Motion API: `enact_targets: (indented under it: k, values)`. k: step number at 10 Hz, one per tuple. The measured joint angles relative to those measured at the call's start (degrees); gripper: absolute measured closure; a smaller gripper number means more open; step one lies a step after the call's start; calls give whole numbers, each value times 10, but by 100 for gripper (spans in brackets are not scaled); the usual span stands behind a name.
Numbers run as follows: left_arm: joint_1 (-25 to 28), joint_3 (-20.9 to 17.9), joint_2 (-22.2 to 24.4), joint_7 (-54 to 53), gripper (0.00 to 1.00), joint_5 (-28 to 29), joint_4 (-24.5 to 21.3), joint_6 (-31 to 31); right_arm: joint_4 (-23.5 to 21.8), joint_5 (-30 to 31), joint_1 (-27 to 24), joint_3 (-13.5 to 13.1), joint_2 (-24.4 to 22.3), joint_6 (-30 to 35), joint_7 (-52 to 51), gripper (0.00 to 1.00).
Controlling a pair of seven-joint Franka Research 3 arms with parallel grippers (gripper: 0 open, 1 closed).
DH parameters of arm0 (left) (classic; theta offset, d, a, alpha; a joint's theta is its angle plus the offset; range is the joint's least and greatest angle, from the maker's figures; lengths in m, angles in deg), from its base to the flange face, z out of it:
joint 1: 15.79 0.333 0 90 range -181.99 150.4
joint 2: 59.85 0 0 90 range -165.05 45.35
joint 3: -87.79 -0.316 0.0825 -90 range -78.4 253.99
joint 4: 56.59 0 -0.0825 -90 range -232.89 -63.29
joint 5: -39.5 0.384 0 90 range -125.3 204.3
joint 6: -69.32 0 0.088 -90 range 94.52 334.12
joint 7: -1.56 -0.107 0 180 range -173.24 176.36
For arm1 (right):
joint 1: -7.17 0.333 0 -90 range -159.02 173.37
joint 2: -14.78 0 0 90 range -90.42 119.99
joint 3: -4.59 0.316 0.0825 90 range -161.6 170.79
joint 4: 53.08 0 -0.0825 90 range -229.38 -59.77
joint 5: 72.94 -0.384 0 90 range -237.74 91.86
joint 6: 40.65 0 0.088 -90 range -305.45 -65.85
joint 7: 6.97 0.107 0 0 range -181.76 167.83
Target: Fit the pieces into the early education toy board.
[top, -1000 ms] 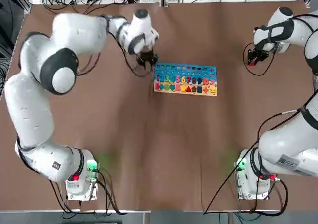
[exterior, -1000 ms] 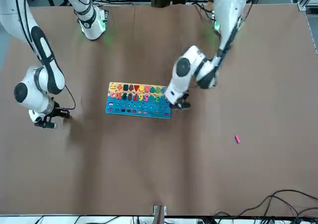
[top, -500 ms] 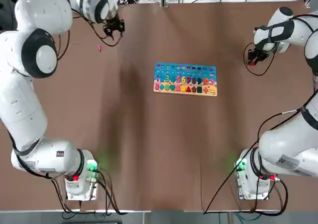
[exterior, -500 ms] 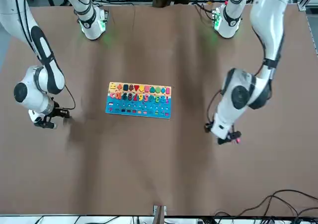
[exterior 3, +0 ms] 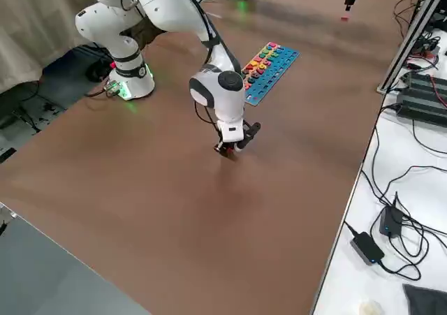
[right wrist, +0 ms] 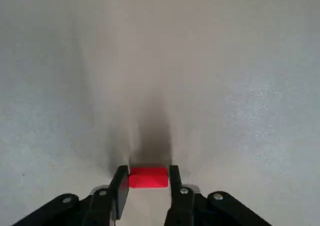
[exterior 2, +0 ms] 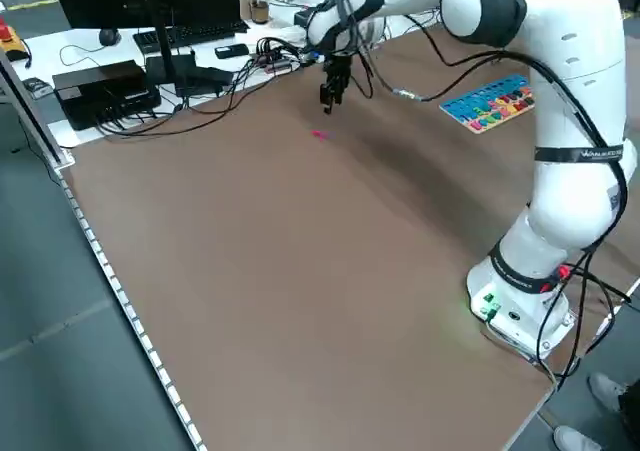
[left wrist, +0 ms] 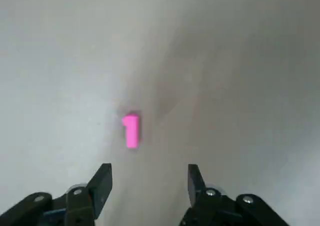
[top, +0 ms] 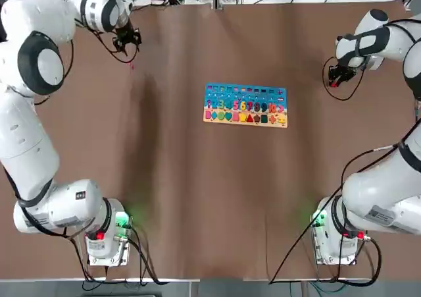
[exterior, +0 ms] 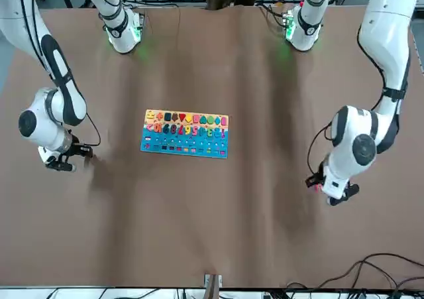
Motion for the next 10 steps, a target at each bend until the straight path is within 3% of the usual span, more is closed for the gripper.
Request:
enact_targets:
  k: [6, 8, 10]
  values:
    - [3, -13, -52, 5, 35, 0, 0, 25, 0, 0, 0, 0, 0, 0, 0, 65]
    - [3, -18, -53, 5, 39, 0, 1, 29, 2, 0, 0, 1, -1, 9, 0, 65]
    - [2, -18, -53, 5, 51, 0, 2, 32, 8, 0, 2, 8, -8, 39, 6, 65]
